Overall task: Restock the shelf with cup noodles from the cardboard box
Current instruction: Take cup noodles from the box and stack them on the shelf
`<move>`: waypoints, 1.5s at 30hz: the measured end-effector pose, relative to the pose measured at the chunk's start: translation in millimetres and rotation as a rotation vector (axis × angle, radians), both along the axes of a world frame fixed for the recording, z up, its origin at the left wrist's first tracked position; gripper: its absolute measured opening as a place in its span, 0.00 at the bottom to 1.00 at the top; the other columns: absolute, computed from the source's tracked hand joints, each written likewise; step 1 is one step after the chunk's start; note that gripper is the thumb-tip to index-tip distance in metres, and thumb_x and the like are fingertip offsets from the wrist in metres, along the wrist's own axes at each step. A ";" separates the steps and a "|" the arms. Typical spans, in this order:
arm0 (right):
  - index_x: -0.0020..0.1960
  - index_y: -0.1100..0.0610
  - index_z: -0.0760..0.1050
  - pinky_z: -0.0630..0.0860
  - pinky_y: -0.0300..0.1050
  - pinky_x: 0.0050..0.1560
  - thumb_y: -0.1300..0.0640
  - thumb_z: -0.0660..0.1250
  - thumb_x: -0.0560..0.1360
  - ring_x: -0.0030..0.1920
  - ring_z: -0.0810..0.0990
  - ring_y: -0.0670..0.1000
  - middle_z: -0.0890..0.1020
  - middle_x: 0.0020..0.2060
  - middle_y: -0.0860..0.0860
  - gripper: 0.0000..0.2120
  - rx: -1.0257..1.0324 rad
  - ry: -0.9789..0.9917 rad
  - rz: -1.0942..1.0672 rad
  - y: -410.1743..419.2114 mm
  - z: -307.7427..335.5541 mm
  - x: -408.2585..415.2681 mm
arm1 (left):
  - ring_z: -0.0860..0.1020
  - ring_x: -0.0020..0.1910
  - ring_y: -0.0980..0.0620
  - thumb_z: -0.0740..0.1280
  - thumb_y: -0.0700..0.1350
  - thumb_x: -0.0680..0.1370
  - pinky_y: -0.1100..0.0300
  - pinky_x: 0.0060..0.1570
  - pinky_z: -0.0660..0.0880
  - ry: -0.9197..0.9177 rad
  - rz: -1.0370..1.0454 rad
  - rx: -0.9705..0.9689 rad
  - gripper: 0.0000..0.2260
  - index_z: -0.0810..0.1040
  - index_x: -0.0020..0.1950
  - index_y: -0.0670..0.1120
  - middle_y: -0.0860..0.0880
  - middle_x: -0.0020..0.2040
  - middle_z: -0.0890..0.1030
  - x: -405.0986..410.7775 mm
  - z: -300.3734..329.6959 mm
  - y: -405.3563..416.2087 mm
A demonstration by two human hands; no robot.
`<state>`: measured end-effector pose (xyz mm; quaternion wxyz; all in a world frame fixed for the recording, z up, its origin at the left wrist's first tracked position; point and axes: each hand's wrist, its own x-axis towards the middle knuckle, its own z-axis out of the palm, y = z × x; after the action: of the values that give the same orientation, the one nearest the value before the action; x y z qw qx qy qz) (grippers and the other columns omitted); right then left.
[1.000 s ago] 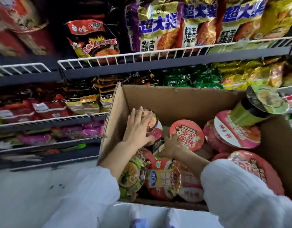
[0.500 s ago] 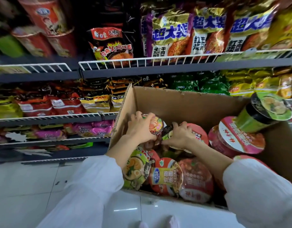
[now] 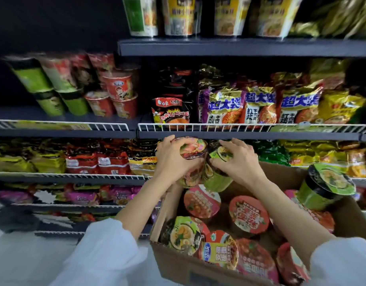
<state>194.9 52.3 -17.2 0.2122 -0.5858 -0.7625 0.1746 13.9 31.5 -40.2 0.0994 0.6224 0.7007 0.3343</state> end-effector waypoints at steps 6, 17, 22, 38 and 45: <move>0.64 0.54 0.76 0.62 0.48 0.68 0.42 0.71 0.68 0.70 0.66 0.55 0.71 0.68 0.56 0.28 0.157 0.132 0.159 -9.0 43.4 -59.1 | 0.67 0.68 0.47 0.78 0.55 0.64 0.52 0.69 0.63 -0.127 0.164 0.247 0.23 0.80 0.56 0.52 0.48 0.67 0.70 -56.5 36.9 -38.4; 0.57 0.55 0.81 0.70 0.29 0.53 0.47 0.72 0.70 0.54 0.80 0.43 0.83 0.54 0.49 0.19 0.172 0.344 0.506 -26.3 80.3 -293.3 | 0.74 0.59 0.50 0.76 0.54 0.66 0.49 0.62 0.71 -0.128 0.367 0.429 0.16 0.81 0.51 0.54 0.56 0.54 0.75 -277.1 62.0 -104.3; 0.56 0.56 0.82 0.70 0.22 0.47 0.48 0.73 0.70 0.50 0.80 0.41 0.84 0.52 0.49 0.17 0.138 0.389 0.585 -26.0 87.0 -429.1 | 0.75 0.57 0.50 0.76 0.54 0.65 0.48 0.59 0.73 -0.130 0.399 0.417 0.17 0.81 0.52 0.54 0.56 0.52 0.76 -408.2 69.3 -118.6; 0.51 0.55 0.83 0.76 0.40 0.51 0.46 0.72 0.69 0.50 0.81 0.46 0.84 0.47 0.49 0.16 0.199 0.461 0.513 75.8 68.9 -776.5 | 0.73 0.60 0.46 0.74 0.57 0.68 0.49 0.62 0.69 -0.123 0.633 0.447 0.16 0.80 0.53 0.54 0.53 0.56 0.75 -713.0 93.4 -4.1; 0.60 0.54 0.78 0.72 0.53 0.62 0.44 0.70 0.70 0.61 0.75 0.55 0.77 0.58 0.54 0.22 0.237 0.297 0.354 166.4 47.3 -882.3 | 0.73 0.59 0.47 0.73 0.58 0.68 0.48 0.62 0.69 -0.142 0.557 0.328 0.14 0.80 0.50 0.56 0.54 0.55 0.75 -799.5 93.3 53.8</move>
<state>-687.5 218.8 30.1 0.3553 -0.3821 -0.8287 0.2027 -785.6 85.3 53.1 -0.0486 0.3897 0.7721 0.4996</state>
